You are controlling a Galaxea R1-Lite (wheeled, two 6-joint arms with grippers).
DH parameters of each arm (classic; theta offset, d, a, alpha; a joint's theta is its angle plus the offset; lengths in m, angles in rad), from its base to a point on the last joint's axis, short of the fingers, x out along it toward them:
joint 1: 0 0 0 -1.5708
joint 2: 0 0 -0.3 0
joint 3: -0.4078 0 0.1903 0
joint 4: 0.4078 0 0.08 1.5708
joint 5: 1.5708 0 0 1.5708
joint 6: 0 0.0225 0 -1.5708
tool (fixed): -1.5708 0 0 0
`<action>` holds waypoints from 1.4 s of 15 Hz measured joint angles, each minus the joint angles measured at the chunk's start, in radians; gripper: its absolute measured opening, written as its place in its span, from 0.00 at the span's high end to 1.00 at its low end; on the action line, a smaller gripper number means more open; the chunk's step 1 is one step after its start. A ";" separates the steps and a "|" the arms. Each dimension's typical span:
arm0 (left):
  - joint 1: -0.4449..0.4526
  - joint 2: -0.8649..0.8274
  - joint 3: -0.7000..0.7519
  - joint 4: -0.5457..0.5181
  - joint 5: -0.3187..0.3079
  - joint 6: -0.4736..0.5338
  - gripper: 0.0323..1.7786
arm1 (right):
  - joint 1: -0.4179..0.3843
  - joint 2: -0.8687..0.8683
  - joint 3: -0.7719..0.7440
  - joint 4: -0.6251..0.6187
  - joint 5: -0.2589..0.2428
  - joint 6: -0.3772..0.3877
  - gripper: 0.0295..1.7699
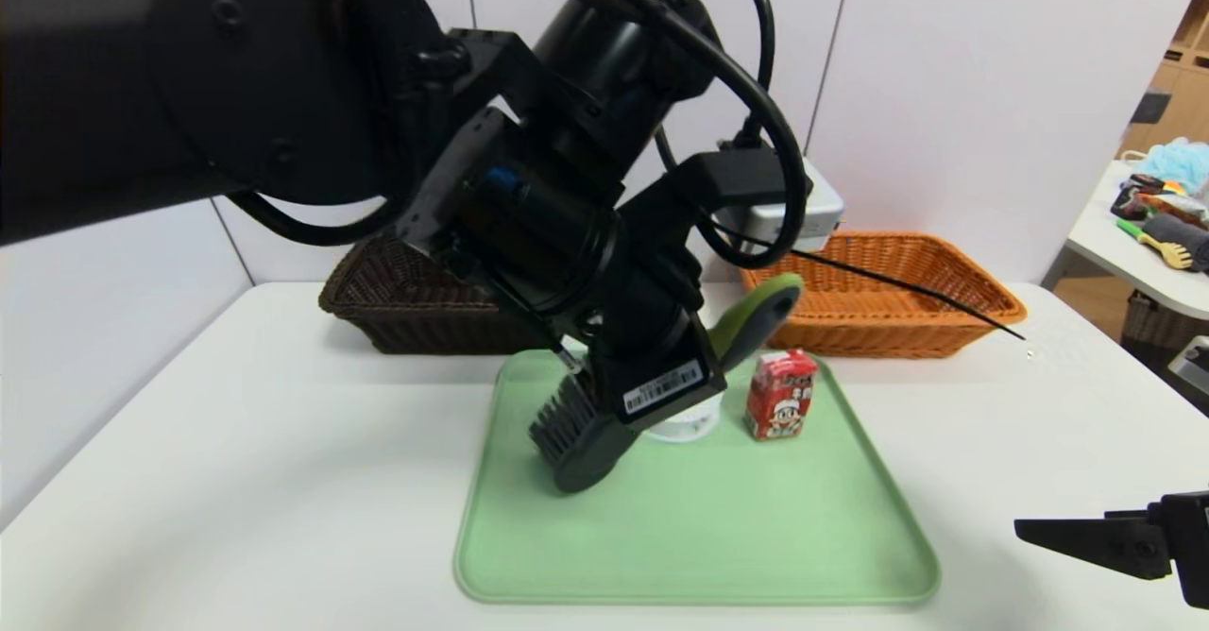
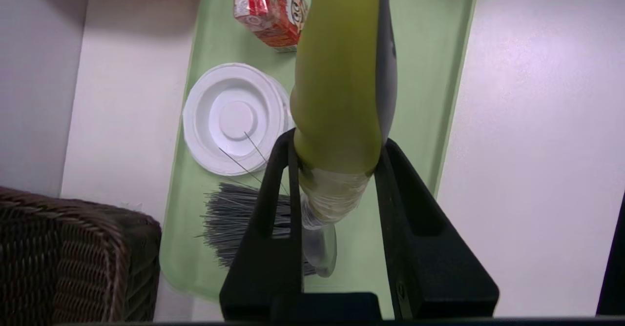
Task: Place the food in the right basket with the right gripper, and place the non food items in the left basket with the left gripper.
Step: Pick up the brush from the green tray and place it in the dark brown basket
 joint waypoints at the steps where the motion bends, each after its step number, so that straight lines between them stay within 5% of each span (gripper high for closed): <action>1: 0.000 -0.015 0.000 0.007 0.014 0.000 0.75 | 0.000 0.000 0.000 0.000 0.001 -0.001 0.04; 9: 0.049 -0.125 0.000 0.011 0.059 -0.006 0.75 | -0.001 -0.001 0.003 0.000 0.001 -0.001 0.04; 21: 0.281 -0.284 0.000 -0.030 0.057 -0.002 0.75 | 0.000 0.001 0.004 0.000 0.001 -0.002 0.04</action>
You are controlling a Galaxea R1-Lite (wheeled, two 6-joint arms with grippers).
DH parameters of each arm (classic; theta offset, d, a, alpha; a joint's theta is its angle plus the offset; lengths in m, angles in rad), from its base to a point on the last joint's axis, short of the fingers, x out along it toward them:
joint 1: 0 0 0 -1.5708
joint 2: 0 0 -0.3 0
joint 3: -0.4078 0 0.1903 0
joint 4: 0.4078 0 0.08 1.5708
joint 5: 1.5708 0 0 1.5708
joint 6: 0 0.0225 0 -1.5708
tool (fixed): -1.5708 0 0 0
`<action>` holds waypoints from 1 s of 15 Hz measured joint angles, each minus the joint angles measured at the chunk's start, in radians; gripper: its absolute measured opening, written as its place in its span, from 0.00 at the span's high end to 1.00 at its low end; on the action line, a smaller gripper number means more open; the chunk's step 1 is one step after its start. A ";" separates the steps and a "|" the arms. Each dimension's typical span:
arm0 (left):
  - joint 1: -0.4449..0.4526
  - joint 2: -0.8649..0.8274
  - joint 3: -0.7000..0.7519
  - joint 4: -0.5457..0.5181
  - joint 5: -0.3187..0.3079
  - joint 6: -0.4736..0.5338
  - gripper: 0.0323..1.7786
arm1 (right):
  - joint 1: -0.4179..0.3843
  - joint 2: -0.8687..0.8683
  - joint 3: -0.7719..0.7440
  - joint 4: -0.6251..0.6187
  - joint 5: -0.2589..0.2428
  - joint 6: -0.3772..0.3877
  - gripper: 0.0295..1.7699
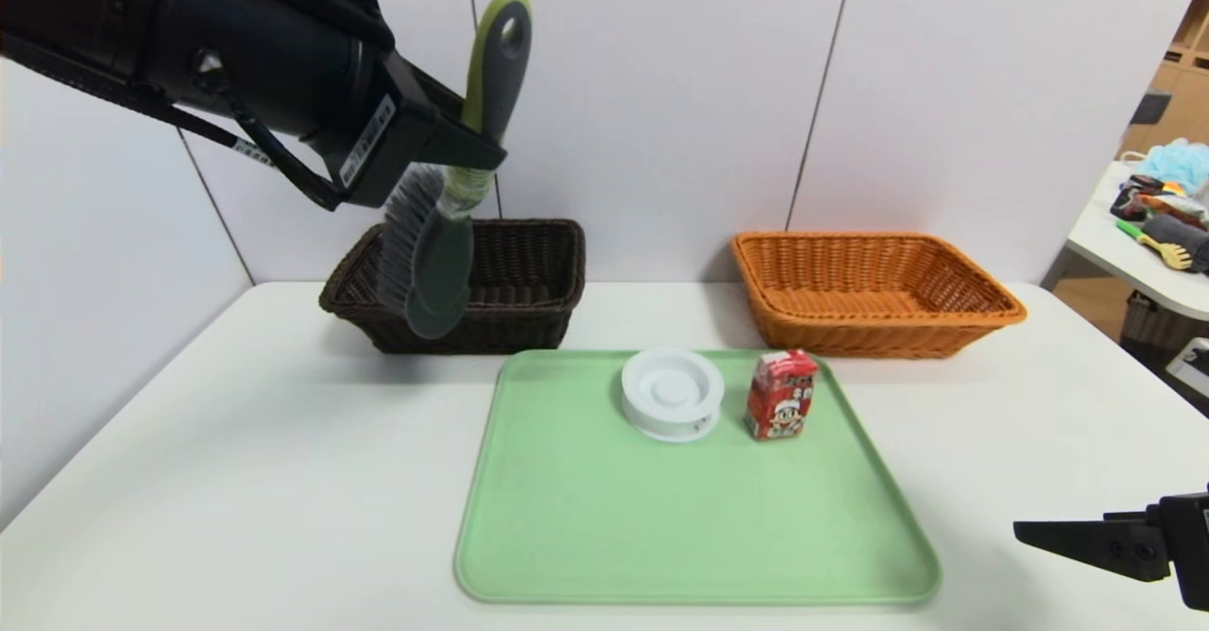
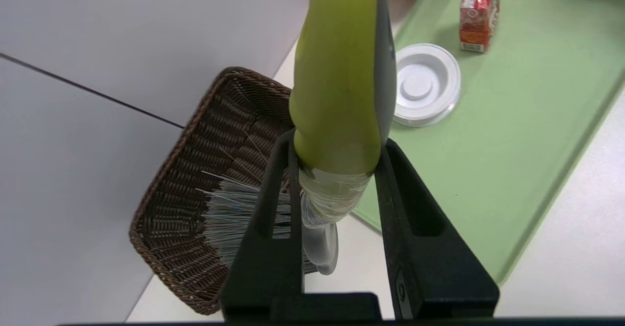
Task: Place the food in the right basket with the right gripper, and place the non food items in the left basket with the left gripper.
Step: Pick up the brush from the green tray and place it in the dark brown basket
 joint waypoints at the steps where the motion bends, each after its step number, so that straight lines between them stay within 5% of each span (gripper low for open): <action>1: 0.017 -0.004 0.000 -0.019 -0.001 0.004 0.75 | 0.000 0.000 0.002 0.000 -0.001 0.001 0.04; 15: 0.243 0.168 0.001 -0.301 -0.060 0.052 0.75 | -0.005 -0.014 0.018 0.001 -0.013 0.005 0.04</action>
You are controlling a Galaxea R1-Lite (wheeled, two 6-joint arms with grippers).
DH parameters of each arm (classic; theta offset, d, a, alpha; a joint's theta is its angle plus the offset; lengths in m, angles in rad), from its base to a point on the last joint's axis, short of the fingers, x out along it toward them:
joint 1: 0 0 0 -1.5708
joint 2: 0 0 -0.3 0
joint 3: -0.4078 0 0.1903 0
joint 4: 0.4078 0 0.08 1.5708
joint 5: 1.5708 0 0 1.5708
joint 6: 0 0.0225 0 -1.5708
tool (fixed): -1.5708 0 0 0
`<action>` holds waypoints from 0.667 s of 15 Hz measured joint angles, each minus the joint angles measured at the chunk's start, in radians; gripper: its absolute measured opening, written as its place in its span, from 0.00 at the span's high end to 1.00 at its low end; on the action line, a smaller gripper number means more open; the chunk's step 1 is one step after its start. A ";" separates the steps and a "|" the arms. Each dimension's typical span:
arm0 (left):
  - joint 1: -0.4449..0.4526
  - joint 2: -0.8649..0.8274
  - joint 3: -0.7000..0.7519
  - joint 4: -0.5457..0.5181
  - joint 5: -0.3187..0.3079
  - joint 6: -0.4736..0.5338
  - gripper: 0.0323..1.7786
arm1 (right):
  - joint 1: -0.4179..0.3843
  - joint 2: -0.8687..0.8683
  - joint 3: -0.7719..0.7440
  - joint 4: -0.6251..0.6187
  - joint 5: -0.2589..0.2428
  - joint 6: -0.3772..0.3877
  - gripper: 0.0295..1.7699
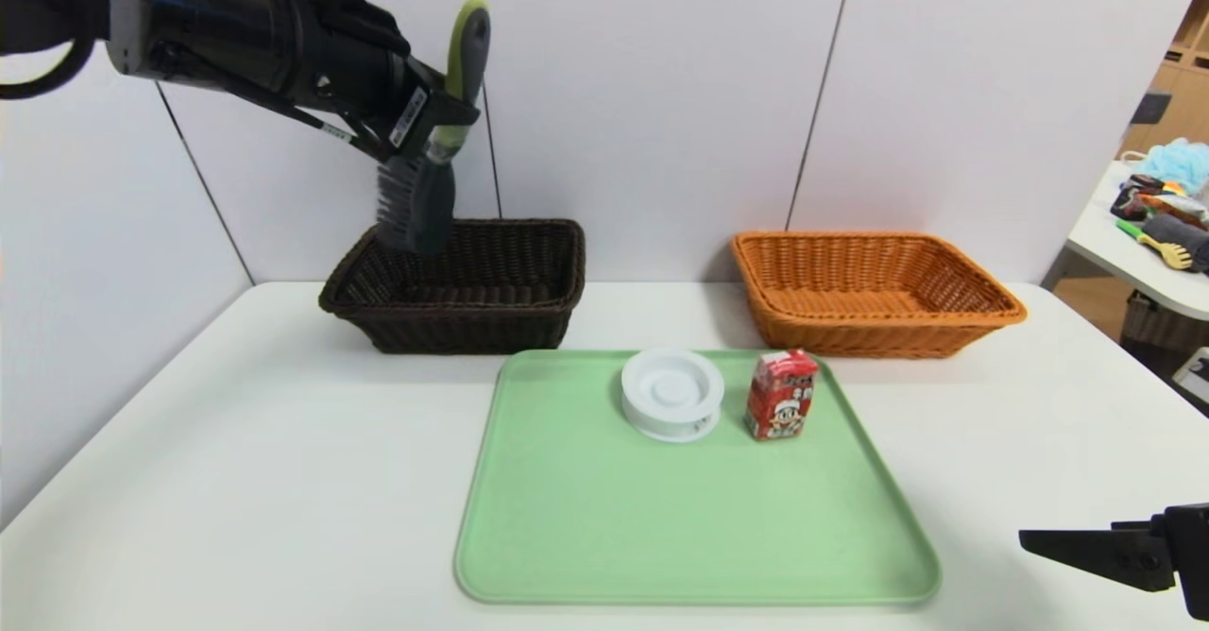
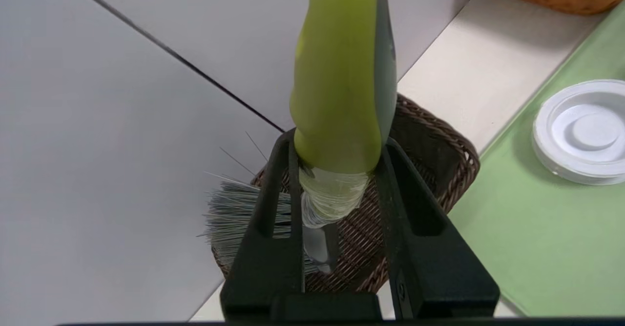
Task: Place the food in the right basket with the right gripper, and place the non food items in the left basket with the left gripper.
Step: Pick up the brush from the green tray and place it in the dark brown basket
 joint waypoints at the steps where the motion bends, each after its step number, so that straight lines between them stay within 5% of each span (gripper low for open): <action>1: 0.020 0.020 0.000 -0.005 -0.011 0.001 0.75 | -0.003 -0.001 0.002 0.000 -0.002 0.000 0.04; 10: 0.104 0.141 0.000 -0.021 -0.039 0.118 0.75 | -0.028 -0.005 0.011 0.000 0.000 -0.002 0.04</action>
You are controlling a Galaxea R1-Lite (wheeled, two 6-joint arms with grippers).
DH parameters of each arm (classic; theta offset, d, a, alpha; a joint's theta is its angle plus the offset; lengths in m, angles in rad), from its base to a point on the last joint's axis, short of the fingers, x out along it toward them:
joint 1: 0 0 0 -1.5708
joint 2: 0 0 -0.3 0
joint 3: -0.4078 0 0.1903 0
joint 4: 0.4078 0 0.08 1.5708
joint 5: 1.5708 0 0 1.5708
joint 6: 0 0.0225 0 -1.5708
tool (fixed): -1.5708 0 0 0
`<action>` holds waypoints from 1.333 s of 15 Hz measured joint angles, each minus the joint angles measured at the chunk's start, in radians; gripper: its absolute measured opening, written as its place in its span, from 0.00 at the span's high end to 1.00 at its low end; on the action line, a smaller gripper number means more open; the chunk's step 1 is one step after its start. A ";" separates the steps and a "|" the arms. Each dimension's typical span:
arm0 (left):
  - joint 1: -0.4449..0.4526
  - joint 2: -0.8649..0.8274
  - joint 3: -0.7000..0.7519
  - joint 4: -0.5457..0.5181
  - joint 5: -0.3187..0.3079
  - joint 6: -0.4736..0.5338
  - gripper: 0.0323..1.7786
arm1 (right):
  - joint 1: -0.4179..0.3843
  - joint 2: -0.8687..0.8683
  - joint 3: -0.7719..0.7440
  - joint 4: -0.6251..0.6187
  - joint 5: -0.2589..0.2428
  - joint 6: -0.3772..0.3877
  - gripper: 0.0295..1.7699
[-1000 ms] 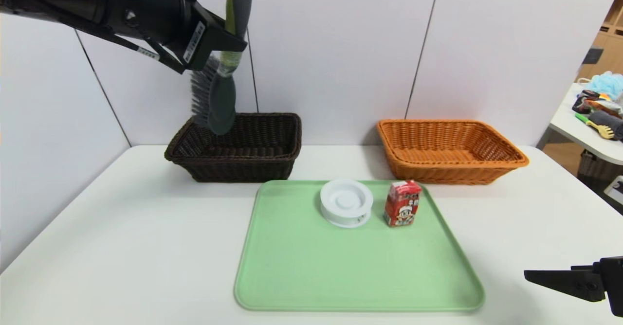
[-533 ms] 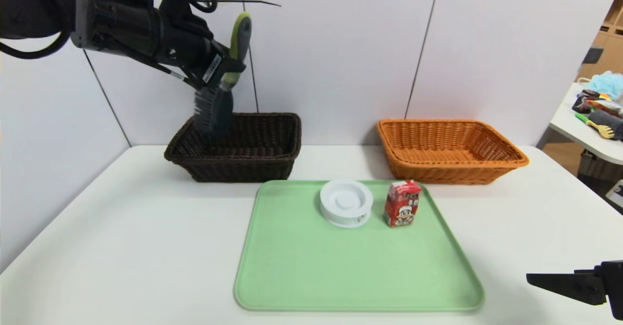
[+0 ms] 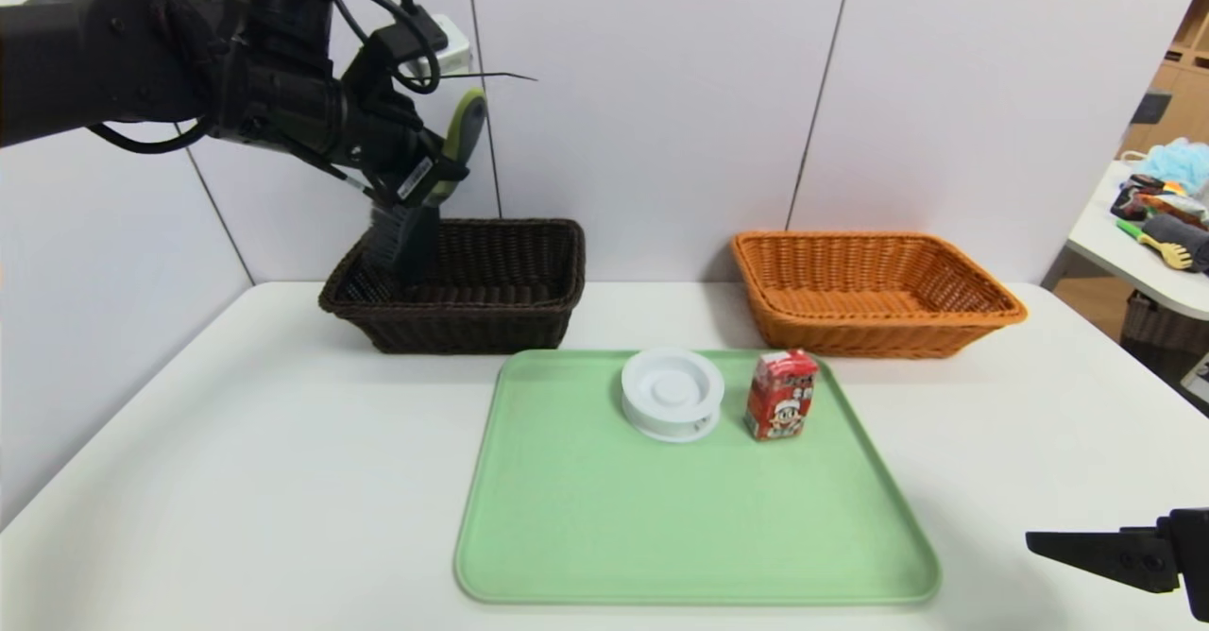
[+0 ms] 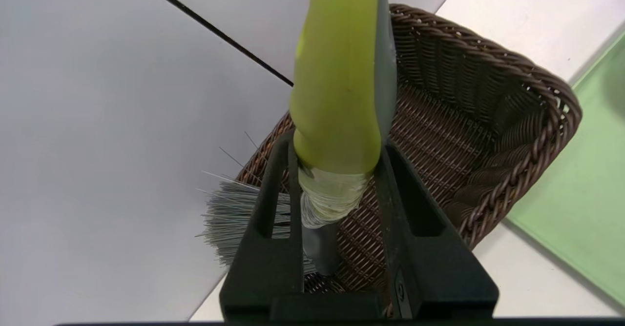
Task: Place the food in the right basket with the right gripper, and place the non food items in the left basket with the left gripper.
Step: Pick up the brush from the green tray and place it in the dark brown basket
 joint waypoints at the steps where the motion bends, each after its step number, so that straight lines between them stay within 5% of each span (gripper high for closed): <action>1: 0.000 0.010 0.000 0.000 0.000 0.011 0.75 | 0.000 -0.003 0.000 0.001 -0.001 0.002 0.04; 20: -0.043 0.098 0.000 0.029 0.018 0.113 0.75 | -0.020 -0.028 0.026 0.000 0.001 0.000 0.04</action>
